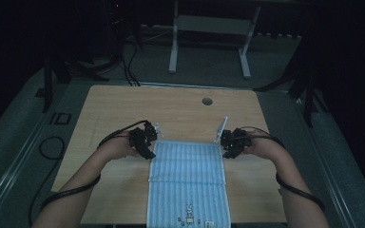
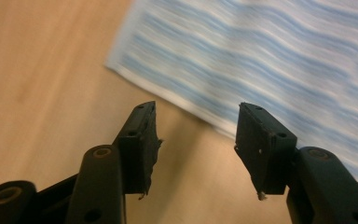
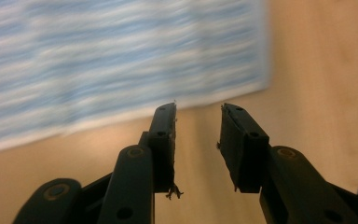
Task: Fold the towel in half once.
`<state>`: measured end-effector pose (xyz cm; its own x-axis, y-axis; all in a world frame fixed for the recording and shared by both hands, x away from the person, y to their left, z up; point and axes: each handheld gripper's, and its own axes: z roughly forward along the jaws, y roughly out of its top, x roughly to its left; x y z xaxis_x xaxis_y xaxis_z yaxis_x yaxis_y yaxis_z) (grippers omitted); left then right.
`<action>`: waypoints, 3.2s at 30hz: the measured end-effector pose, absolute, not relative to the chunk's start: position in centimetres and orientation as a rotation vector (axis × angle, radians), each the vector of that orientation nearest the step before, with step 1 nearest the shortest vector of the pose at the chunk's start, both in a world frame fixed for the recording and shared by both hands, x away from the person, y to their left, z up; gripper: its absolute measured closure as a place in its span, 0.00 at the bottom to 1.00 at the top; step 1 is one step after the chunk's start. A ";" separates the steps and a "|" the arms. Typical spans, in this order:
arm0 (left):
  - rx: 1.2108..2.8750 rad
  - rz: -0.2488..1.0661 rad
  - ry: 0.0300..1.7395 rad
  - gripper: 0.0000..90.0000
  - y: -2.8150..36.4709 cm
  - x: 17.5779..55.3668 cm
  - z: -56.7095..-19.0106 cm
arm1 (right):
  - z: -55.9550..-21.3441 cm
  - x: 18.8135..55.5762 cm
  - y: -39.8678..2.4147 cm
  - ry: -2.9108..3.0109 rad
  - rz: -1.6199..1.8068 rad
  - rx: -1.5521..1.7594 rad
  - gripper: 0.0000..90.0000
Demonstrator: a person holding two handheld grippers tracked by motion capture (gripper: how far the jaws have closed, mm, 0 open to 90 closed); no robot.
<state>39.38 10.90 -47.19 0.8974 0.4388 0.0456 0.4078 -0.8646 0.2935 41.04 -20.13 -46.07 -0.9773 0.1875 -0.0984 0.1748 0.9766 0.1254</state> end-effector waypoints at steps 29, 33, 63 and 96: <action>2.820 0.068 0.665 0.76 8.7 45.7 -52.0 | -51.6 47.4 -18.1 3.134 0.009 0.442 0.90; 2.817 0.027 0.658 0.92 8.6 45.6 -51.9 | -51.6 47.3 -18.1 3.136 0.010 0.445 0.93; 2.698 0.620 0.737 0.94 9.0 49.3 -38.6 | -38.0 51.8 -17.5 2.764 0.146 0.502 0.94; 2.620 0.410 0.559 0.93 9.4 42.4 -40.8 | -39.7 45.0 -20.2 2.712 0.190 0.322 0.93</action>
<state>42.36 9.39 -40.80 0.8753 0.4436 0.1927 0.3173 -0.8273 0.4636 45.00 -20.24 -39.67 -0.8931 0.2507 -0.3736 0.1960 0.9642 0.1784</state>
